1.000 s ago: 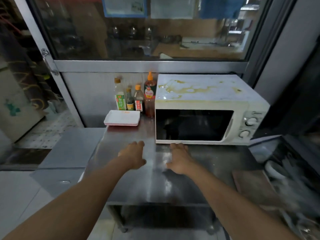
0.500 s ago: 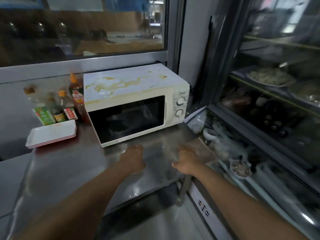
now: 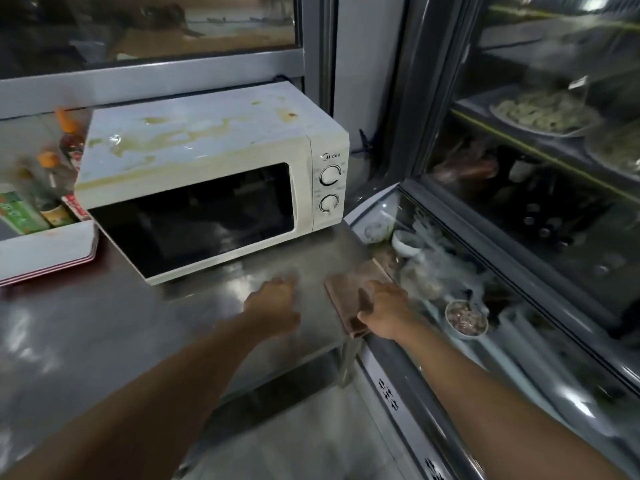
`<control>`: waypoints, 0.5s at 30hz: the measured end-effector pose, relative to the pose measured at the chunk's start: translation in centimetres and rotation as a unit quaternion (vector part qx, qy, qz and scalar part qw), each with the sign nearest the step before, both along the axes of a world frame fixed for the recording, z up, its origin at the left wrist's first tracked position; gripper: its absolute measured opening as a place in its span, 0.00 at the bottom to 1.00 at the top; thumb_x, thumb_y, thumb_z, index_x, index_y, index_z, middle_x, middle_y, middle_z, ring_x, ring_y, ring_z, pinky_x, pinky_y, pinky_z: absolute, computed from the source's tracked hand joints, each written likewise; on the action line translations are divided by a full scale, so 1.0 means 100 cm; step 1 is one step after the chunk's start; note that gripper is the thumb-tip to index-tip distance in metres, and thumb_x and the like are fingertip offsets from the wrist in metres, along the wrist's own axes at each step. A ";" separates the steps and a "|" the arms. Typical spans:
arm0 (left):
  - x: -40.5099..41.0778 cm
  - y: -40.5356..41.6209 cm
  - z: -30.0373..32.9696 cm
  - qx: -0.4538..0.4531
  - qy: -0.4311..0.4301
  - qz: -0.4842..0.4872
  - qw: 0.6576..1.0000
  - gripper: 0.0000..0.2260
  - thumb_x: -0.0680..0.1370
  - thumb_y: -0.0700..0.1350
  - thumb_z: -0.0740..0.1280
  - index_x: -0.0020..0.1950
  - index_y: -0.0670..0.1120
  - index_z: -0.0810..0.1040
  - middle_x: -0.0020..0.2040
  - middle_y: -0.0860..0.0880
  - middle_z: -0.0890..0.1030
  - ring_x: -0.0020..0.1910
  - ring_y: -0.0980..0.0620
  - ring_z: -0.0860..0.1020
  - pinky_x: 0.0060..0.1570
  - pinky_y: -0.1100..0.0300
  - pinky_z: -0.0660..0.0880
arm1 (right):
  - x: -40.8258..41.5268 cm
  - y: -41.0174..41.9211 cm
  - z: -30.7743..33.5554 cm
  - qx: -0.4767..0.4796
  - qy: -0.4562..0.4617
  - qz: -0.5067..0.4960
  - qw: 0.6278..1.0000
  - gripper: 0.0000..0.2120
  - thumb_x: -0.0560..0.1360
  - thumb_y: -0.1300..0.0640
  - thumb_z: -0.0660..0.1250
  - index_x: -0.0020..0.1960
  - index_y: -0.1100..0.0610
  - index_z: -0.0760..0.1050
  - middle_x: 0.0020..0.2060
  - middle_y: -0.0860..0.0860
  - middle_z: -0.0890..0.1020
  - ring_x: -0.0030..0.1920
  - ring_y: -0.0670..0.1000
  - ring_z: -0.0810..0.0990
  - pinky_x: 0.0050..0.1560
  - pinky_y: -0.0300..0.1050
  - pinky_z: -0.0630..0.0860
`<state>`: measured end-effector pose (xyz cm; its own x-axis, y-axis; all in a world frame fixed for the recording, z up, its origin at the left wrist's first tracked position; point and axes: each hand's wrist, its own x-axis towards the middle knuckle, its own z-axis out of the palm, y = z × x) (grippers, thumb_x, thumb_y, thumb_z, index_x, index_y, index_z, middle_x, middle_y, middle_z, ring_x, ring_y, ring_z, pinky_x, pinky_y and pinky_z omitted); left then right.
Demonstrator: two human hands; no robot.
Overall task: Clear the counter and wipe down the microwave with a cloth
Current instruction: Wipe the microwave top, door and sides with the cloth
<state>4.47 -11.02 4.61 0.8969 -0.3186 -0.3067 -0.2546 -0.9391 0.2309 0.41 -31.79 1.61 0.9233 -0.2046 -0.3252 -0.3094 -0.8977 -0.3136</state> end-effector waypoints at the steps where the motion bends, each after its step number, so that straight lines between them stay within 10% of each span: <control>1: 0.003 -0.005 -0.003 0.003 0.001 0.005 1.000 0.29 0.74 0.48 0.68 0.72 0.47 0.61 0.67 0.43 0.69 0.65 0.43 0.69 0.62 0.49 0.70 | 0.006 -0.004 -0.008 0.007 -0.008 0.010 1.000 0.33 0.74 0.45 0.66 0.74 0.52 0.57 0.71 0.56 0.64 0.71 0.58 0.61 0.71 0.51 0.62; 8: 0.016 -0.033 -0.024 0.033 0.001 0.069 0.997 0.24 0.74 0.48 0.68 0.68 0.47 0.66 0.65 0.45 0.71 0.64 0.44 0.70 0.59 0.50 0.72 | 0.045 -0.018 -0.064 0.022 0.001 0.075 0.997 0.34 0.76 0.41 0.60 0.77 0.50 0.51 0.76 0.55 0.53 0.76 0.59 0.50 0.74 0.56 0.53; 15: 0.018 -0.047 -0.035 0.057 0.017 0.096 0.994 0.24 0.75 0.49 0.67 0.69 0.46 0.65 0.65 0.44 0.71 0.65 0.43 0.70 0.61 0.49 0.71 | 0.045 -0.015 -0.086 -0.113 -0.101 0.100 0.983 0.29 0.73 0.42 0.64 0.71 0.49 0.62 0.70 0.56 0.62 0.68 0.62 0.60 0.62 0.57 0.61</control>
